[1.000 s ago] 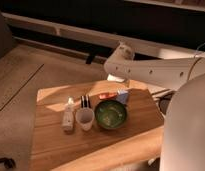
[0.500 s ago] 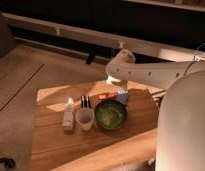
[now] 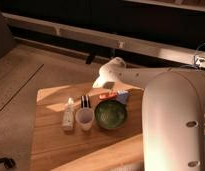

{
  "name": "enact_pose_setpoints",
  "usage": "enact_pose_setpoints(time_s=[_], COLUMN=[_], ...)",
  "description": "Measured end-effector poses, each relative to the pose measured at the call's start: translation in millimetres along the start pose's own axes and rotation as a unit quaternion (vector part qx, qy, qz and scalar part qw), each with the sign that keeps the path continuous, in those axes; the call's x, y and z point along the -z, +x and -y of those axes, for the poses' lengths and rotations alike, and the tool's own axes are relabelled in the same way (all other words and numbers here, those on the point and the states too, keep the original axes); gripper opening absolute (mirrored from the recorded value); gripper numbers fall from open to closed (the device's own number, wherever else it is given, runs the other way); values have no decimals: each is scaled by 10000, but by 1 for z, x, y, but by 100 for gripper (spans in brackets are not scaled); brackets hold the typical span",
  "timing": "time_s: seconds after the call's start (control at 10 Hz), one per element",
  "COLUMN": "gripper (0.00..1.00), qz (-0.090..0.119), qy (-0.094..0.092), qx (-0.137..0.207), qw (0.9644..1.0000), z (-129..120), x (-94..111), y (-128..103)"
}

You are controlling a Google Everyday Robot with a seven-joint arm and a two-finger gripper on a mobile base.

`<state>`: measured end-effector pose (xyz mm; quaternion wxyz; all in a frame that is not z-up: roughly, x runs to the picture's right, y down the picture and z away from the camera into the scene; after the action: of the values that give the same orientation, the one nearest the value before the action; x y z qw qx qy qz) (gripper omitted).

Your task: Drag the pepper across the table

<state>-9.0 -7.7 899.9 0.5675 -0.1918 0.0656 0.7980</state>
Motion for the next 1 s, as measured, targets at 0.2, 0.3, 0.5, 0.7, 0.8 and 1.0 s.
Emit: enact_pose_setpoints(time_s=[0.2,0.3,0.5,0.7,0.8,1.0], gripper=[65,65,65,65,65,65], qz=[7,15,7,29,78,261], qy=[-139,-173,-186,-94,22,547], qx=[288,378,380,335,239,-207], qw=[9995,9991,9991,9994,9997,9980], z=[-11,-12,-14,-8,1,40], x=[-3,-4,-4,-4,-4,-7], y=[-6,-8,-8,-10,-14,-31])
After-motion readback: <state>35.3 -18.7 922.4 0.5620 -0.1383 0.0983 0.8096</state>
